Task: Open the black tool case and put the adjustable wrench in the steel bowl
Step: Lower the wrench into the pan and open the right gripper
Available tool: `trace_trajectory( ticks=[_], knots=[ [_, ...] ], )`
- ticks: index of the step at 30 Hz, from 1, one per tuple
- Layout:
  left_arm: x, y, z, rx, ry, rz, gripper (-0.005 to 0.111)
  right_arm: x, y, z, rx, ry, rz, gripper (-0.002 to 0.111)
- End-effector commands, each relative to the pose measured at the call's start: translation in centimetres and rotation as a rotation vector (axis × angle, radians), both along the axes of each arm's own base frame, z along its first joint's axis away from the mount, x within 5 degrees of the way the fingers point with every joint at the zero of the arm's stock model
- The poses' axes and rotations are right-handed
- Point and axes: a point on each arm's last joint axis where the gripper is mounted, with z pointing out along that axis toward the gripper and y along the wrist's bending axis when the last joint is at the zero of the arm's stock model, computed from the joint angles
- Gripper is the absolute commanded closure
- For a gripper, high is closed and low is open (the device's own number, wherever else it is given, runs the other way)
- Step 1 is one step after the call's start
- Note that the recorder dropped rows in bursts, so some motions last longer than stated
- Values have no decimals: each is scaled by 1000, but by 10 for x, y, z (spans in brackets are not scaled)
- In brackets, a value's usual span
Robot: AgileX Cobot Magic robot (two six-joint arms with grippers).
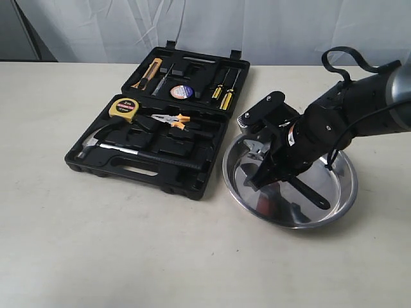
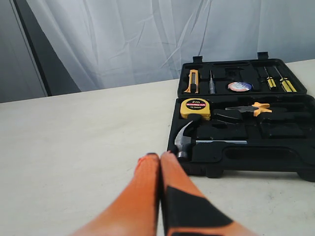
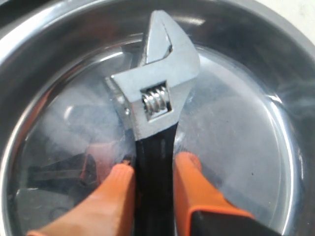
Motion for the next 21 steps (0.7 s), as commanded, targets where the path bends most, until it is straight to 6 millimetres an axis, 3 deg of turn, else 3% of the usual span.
trace_trajectory(
  ticks=[1,9,21],
  knots=[
    [0,0,0,3,4,-1,106,2,-1,4,10,-26,4,105],
    [0,0,0,3,4,-1,106,2,-1,4,10,-26,4,61],
    [0,0,0,3,4,-1,106,7,2,14,40,-50,-14,59]
  ],
)
